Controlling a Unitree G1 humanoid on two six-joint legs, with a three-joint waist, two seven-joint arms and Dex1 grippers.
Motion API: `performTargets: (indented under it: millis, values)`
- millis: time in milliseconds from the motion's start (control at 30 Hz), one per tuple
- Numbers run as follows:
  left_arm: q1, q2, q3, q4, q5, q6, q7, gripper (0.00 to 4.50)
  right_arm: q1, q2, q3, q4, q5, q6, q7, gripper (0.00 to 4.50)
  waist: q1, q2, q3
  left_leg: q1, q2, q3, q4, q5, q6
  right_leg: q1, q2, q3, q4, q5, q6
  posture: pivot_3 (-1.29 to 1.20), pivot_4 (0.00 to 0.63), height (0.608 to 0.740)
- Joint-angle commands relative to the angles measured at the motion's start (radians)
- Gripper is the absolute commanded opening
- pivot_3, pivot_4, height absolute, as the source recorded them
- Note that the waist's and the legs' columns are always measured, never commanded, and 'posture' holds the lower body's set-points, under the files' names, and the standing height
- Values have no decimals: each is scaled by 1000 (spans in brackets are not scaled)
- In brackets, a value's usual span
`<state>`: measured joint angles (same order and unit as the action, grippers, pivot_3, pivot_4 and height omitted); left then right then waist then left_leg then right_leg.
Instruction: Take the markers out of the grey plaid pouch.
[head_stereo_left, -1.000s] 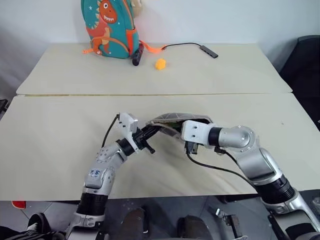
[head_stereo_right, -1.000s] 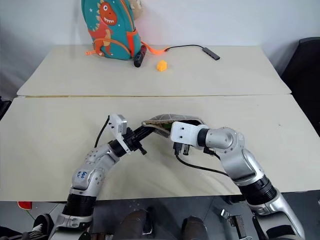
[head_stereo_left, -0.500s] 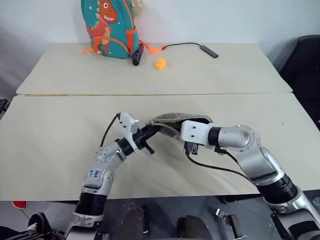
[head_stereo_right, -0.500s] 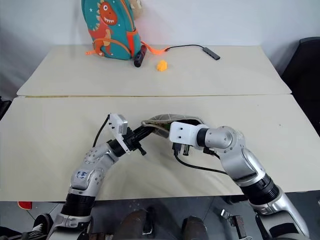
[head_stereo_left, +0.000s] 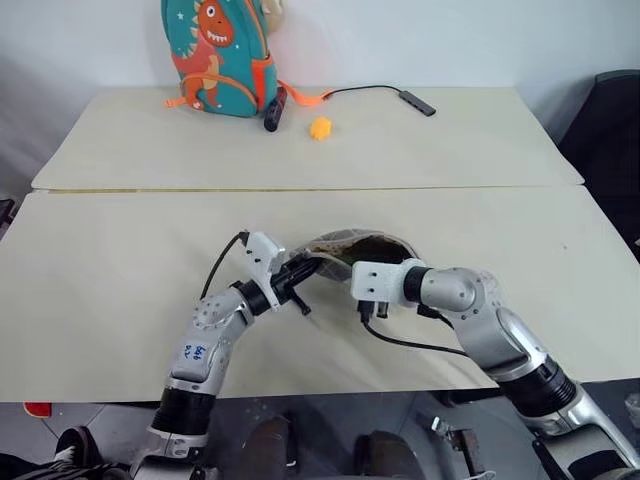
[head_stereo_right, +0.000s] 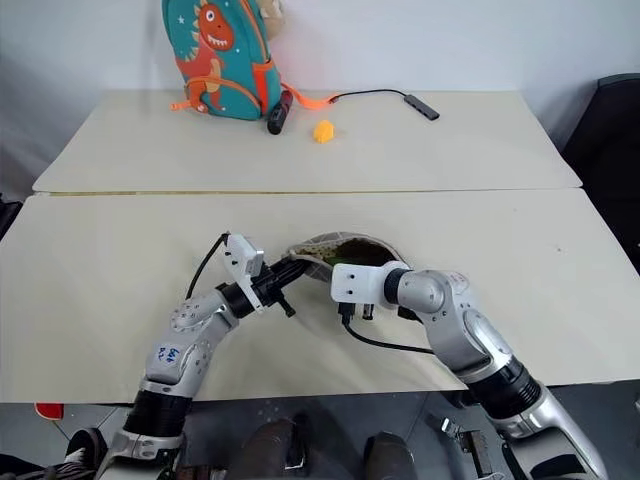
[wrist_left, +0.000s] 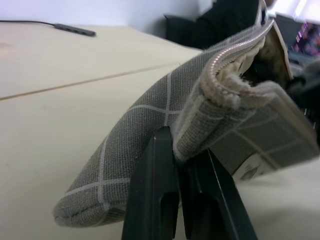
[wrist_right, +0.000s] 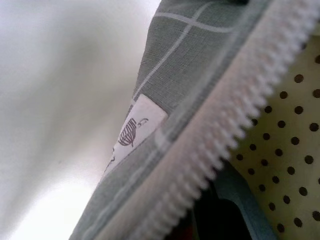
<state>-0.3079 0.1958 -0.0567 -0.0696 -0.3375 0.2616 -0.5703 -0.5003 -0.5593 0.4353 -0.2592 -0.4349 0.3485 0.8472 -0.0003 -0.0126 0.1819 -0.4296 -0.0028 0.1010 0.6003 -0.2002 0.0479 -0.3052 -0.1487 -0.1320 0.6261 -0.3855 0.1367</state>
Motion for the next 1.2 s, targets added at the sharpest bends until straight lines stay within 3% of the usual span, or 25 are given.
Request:
performTargets:
  millis: [33,233,367,500,600,767,967,1200]
  values:
    - [-36,-20,13,-71,-18,-42,8,0,42,11,85,-5,0,-75,29,573,0,0,0,0,0,0,0,0,0,0,0,0,0,0,0,0,150,740]
    - [-23,-17,28,-84,-54,-33,-28,0,27,13,48,0,23,-81,57,573,-1,0,0,0,0,0,0,0,0,0,0,0,0,0,0,0,150,740]
    - [-12,6,-32,-113,-31,-80,-113,0,11,37,27,3,64,-18,90,573,-1,0,0,0,0,0,0,0,0,0,0,0,0,0,0,0,150,740]
    - [-15,-11,-25,-131,-49,-105,-134,0,20,0,75,-1,48,8,172,573,-1,0,0,0,0,0,-1,0,0,0,0,0,0,0,0,0,150,740]
    - [-20,-10,-25,-130,-42,-117,-148,0,15,24,78,11,36,13,151,573,0,0,0,0,0,-1,-1,0,0,0,0,0,-1,0,0,0,150,740]
    - [-44,-59,30,-104,-71,-81,-72,0,29,19,102,-26,27,-59,158,573,-1,0,0,0,0,-1,-1,0,0,0,0,0,-1,0,0,0,150,740]
    - [-34,-68,12,-109,-62,-80,-93,0,37,27,117,6,-16,-72,145,573,-1,0,0,0,0,-1,-1,0,0,0,0,0,-1,0,0,0,150,740]
    - [-32,-77,23,-101,-73,-46,-70,0,25,33,132,28,-87,-225,102,573,-1,0,0,0,0,0,-1,0,0,0,0,0,-1,0,0,0,150,740]
